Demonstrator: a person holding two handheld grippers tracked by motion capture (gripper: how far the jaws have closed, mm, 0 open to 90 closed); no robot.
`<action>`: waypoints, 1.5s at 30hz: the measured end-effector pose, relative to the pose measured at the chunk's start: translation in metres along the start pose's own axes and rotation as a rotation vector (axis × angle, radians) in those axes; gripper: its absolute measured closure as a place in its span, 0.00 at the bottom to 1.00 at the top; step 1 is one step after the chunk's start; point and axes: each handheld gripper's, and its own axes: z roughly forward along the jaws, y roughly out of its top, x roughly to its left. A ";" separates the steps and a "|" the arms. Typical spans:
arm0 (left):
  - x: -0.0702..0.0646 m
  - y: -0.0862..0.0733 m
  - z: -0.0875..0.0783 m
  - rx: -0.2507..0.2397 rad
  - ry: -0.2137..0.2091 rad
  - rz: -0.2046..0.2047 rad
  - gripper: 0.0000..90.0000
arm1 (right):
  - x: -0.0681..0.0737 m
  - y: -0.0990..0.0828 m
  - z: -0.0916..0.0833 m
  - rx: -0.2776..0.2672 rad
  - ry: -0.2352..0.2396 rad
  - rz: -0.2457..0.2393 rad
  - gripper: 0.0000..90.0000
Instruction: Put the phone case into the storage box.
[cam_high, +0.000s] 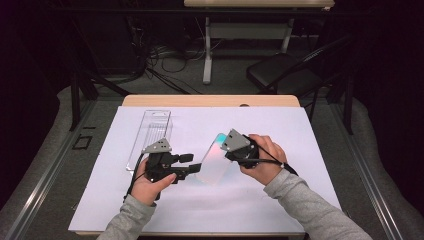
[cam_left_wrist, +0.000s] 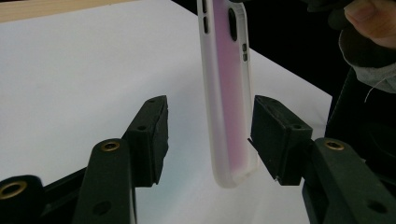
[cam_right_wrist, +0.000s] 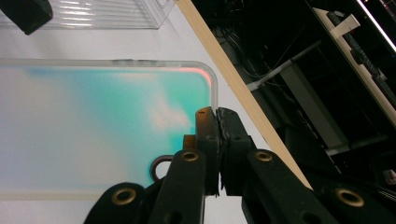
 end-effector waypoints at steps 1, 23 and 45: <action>0.000 0.001 0.002 -0.002 -0.003 -0.001 0.52 | 0.000 0.000 0.000 -0.002 -0.001 -0.005 0.99; 0.000 0.004 0.015 0.017 -0.067 -0.066 0.71 | 0.007 0.002 0.000 -0.027 -0.007 -0.035 0.99; 0.005 0.001 0.024 0.057 -0.064 -0.098 0.77 | 0.012 0.004 -0.002 -0.042 -0.008 -0.062 0.98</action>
